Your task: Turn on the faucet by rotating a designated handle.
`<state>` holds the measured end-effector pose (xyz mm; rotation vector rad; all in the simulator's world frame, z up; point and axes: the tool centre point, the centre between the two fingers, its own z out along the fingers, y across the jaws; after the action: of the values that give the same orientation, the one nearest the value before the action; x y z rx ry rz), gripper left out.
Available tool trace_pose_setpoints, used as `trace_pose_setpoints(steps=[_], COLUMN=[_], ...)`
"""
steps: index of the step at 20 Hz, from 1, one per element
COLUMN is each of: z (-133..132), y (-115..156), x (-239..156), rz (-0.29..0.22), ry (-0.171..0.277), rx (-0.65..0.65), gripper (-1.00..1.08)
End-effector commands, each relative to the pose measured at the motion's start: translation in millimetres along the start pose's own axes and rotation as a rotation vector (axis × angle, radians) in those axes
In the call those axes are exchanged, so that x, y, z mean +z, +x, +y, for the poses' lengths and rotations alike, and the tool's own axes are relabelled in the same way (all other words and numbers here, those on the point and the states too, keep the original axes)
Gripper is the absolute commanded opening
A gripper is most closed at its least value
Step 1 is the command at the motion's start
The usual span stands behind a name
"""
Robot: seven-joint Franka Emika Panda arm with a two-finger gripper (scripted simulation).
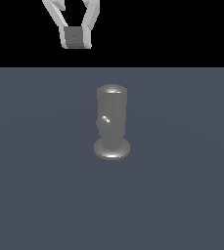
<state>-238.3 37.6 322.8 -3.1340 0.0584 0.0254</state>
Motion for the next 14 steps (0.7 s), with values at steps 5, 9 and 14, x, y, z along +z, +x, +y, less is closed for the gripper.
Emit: trace_pose_setpoints(steps=[5,9,14], z=[-10.5,-15.5,-19.9], y=[5.2,8.6,12.1], x=[48.3,70.5,89.6], rz=[0.008,0.012,0.015], ry=[-0.003,-0.004,-0.005], rx=[0.011,0.015,0.019], gripper=[-1.0,-1.0,-1.0])
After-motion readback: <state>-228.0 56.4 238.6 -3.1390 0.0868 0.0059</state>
